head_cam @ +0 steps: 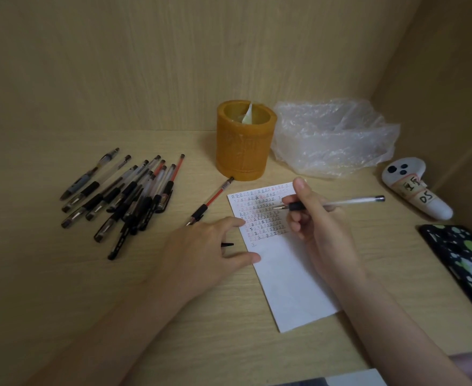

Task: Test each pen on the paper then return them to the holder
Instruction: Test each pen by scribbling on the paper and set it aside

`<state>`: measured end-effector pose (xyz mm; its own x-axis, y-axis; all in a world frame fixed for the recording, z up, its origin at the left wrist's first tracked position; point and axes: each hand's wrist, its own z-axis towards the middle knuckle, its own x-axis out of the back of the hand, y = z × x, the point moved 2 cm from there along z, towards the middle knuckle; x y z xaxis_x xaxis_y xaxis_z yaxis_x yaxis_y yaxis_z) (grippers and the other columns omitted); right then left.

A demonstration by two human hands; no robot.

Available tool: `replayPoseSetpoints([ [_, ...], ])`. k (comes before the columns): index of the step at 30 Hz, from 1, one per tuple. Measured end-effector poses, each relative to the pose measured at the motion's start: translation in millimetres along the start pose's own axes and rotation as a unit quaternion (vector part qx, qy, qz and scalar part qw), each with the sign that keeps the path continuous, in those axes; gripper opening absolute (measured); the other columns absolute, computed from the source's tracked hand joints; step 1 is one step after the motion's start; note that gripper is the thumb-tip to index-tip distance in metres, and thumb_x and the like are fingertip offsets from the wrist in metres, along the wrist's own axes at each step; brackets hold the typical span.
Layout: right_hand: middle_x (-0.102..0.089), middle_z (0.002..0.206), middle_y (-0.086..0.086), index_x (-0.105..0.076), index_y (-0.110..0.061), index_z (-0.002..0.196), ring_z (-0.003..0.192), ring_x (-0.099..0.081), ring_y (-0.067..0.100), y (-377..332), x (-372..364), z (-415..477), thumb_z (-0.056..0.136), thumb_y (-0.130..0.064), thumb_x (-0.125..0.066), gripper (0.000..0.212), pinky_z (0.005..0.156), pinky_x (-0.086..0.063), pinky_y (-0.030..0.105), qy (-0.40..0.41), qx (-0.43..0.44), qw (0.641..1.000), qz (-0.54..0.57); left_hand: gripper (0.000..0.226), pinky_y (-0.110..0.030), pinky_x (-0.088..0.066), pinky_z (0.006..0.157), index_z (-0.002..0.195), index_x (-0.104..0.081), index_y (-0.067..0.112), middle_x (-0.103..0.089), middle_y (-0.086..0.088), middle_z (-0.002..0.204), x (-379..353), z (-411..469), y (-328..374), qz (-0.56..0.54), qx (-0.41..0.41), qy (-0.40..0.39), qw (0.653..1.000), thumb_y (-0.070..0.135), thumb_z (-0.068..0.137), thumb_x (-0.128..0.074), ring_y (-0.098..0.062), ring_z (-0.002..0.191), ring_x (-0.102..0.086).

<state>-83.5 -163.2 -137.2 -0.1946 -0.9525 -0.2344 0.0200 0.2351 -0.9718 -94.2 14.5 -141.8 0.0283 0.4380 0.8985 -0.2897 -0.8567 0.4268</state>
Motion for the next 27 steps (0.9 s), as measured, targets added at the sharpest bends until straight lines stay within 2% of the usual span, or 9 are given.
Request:
replayPoseSetpoints([
  [6,-0.050,0.051,0.007,-0.057,-0.011,0.063,0.041,-0.044,0.011,0.0,-4.7,-4.6,0.081,-0.029,-0.073,0.029,0.041,-0.034,0.015,0.005,0.050,0.994,-0.099,0.067,-0.022,-0.045,0.077,0.128,-0.041,0.047,-0.052,0.018,0.078,1.3,-0.5,0.9,0.008,0.003,-0.008,1.000,0.076,0.068,-0.051,-0.001,0.083,-0.053],
  [10,-0.050,0.051,0.006,-0.055,-0.018,0.056,0.043,-0.043,0.012,1.0,-3.3,-2.9,0.072,-0.035,-0.078,0.033,0.043,-0.035,0.017,0.020,0.059,0.990,-0.125,0.063,-0.021,-0.044,0.074,0.126,-0.043,0.047,-0.045,0.021,0.064,0.9,0.0,-0.4,-0.022,-0.006,-0.007,1.000,0.072,0.069,-0.053,0.003,0.072,-0.047],
  [13,-0.048,0.049,0.002,-0.055,-0.022,0.054,0.044,-0.040,0.012,-0.8,-1.7,-1.9,0.068,-0.041,-0.076,0.032,0.042,-0.032,0.016,0.012,0.059,0.993,-0.106,0.044,-0.016,-0.040,0.063,0.123,-0.046,0.038,-0.046,0.012,0.061,0.6,1.9,-3.0,-0.134,-0.025,0.027,0.990,0.050,0.081,-0.054,-0.001,0.060,-0.047],
  [15,-0.050,0.050,0.001,-0.055,-0.019,0.060,0.045,-0.042,0.013,-1.7,-1.3,-1.5,0.070,-0.041,-0.073,0.031,0.042,-0.033,0.017,0.000,0.044,0.997,-0.067,0.037,-0.015,-0.038,0.059,0.127,-0.042,0.030,-0.050,0.008,0.069,0.7,3.5,-5.1,-0.215,-0.034,0.031,0.976,0.026,0.090,-0.048,-0.004,0.063,-0.049],
  [19,-0.048,0.051,0.002,-0.057,-0.012,0.070,0.044,-0.043,0.015,-0.1,0.3,2.2,0.086,-0.039,-0.060,0.032,0.040,-0.031,0.020,-0.018,0.005,1.000,0.017,0.039,-0.013,-0.041,0.084,0.129,-0.034,0.023,-0.055,0.005,0.091,3.0,5.8,-5.9,-0.305,-0.046,0.018,0.951,0.005,0.095,-0.038,0.002,0.088,-0.054],
  [23,-0.048,0.048,0.002,-0.057,-0.012,0.069,0.041,-0.041,0.014,-1.5,-2.2,2.2,0.089,-0.032,-0.058,0.028,0.038,-0.030,0.019,-0.037,0.012,0.999,0.026,0.049,-0.002,-0.035,0.085,0.128,-0.030,0.032,-0.066,0.011,0.092,2.4,6.8,-4.2,-0.333,-0.049,-0.007,0.941,0.006,0.092,-0.050,0.005,0.093,-0.058],
  [27,-0.047,0.046,0.001,-0.053,-0.014,0.063,0.039,-0.040,0.013,-4.7,-7.4,-2.3,0.084,-0.031,-0.060,0.028,0.038,-0.030,0.019,-0.074,0.032,0.996,0.026,0.060,-0.006,-0.035,0.094,0.133,-0.029,0.034,-0.071,0.016,0.094,-0.4,7.4,-3.0,-0.349,-0.051,-0.021,0.936,0.008,0.088,-0.059,0.005,0.100,-0.059],
])
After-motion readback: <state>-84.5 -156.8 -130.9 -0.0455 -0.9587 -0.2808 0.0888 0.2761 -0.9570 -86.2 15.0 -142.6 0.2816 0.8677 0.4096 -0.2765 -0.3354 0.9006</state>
